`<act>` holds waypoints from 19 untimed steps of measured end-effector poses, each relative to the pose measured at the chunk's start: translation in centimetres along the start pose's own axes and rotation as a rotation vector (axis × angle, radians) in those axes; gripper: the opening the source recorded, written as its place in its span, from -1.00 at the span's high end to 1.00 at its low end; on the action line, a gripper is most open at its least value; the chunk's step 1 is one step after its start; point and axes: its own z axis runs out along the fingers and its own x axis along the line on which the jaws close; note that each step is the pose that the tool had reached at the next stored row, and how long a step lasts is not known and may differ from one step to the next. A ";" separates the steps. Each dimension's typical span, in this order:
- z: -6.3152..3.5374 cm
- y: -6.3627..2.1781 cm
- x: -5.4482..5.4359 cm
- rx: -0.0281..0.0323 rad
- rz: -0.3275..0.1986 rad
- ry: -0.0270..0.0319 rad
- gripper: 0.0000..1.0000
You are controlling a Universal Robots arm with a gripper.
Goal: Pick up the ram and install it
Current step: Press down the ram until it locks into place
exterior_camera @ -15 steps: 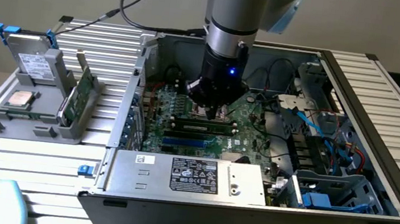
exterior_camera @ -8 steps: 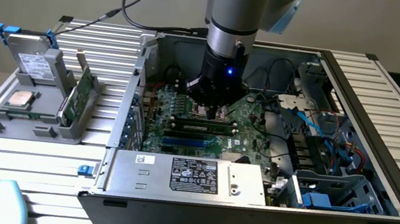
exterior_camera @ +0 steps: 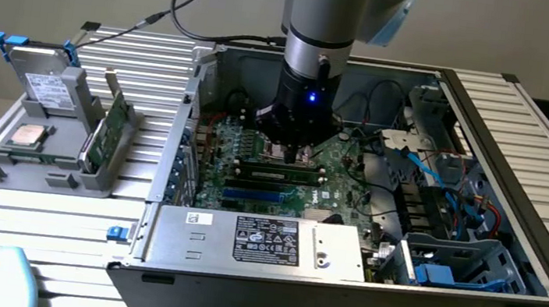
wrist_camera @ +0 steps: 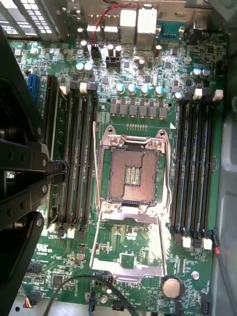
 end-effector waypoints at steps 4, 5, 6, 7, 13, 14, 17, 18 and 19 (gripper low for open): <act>0.00 0.00 0.0 -0.0011 0.055 -0.0017 0.79; 0.00 0.00 0.0 -0.0013 0.068 -0.0021 0.79; -0.01 0.00 0.0 -0.0015 0.074 -0.0026 0.79; -0.02 0.00 0.0 -0.0019 0.075 -0.0028 0.79; -0.01 -0.08 0.8 -0.0030 0.075 -0.0033 0.79; -0.01 -0.15 0.9 -0.0029 0.075 -0.0033 0.79; -0.04 -0.56 0.9 -0.0045 0.075 -0.0033 0.79; -0.05 -0.63 0.9 -0.0056 0.075 -0.0034 0.79; -0.05 -0.64 0.9 -0.0058 0.075 -0.0034 0.79</act>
